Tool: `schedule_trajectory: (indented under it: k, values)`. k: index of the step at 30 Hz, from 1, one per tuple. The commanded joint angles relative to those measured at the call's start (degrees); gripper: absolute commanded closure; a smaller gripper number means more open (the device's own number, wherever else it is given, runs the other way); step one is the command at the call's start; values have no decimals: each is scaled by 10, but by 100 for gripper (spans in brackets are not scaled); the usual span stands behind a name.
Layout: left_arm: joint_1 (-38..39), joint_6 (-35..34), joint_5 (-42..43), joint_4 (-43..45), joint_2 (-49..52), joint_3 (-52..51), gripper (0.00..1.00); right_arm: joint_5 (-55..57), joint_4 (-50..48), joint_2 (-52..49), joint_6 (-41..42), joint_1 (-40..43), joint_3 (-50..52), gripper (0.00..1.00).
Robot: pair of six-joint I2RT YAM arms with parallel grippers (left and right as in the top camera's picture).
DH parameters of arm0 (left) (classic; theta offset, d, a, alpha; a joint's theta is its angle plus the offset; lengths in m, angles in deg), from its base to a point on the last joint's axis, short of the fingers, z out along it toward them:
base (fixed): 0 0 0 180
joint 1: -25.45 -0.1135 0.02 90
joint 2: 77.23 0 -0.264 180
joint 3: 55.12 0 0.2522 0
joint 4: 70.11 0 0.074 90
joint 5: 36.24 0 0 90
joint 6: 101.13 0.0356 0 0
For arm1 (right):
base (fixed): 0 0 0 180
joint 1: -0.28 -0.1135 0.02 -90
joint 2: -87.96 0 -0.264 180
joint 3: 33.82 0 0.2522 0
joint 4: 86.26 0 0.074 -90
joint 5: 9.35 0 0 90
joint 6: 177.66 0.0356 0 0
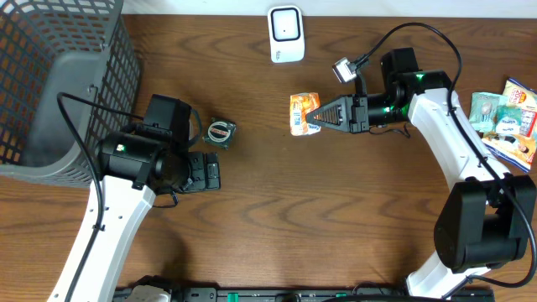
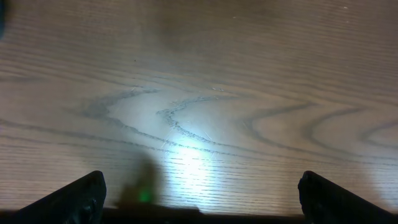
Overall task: Scan the item barcode
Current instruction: 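Rotate the held orange pack and swing it toward the scanner, then hold the orange pack against the white scanner window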
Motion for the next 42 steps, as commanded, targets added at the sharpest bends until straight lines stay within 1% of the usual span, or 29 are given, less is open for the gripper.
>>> schedule_trajectory:
  k: [1,7,10,11,13,15,17,19,22,24,26,30,34,37,40,42]
  values:
    - [-2,-5,5,-2,1,0,2,-19,-1,3,2,-12,-8,99]
    - [-2,-5,5,-2,1,0,2,-6,-3,3,2,-24,-8,99]
    - [-2,-5,5,-2,1,0,3,80,-13,3,9,-33,-8,99]
    - [-2,-5,5,-2,1,0,2,136,-18,3,30,-39,-8,99]
    - [-2,-5,5,-2,1,0,2,269,-30,3,99,-50,-8,99]
    - [-2,-5,5,-2,1,0,2,449,-41,3,196,-66,-8,99]
    - [-2,-5,5,-2,1,0,3,581,-44,3,241,-81,-8,99]
    - [-2,-5,5,-2,1,0,2,666,-48,3,229,-95,-8,99]
    - [-2,-5,5,-2,1,0,2,741,-62,3,146,-122,-8,99]
    - [-2,-5,5,-2,1,0,2,800,-80,3,139,-141,-11,99]
    - [-2,-5,5,-2,1,0,2,826,-97,3,139,-156,-18,99]
    - [-2,-5,5,-2,1,0,2,843,-136,-4,139,-166,-54,99]
    - [-2,-5,5,-2,1,0,2,845,-129,-48,130,-160,-150,99]
    - [-2,-5,5,-2,1,0,2,851,-113,-113,107,-159,-259,99]
    - [-2,-5,5,-2,1,0,2,910,-110,-180,100,-159,-359,99]
    - [-2,-5,5,-2,1,0,2,955,-116,-227,72,-160,-425,99]
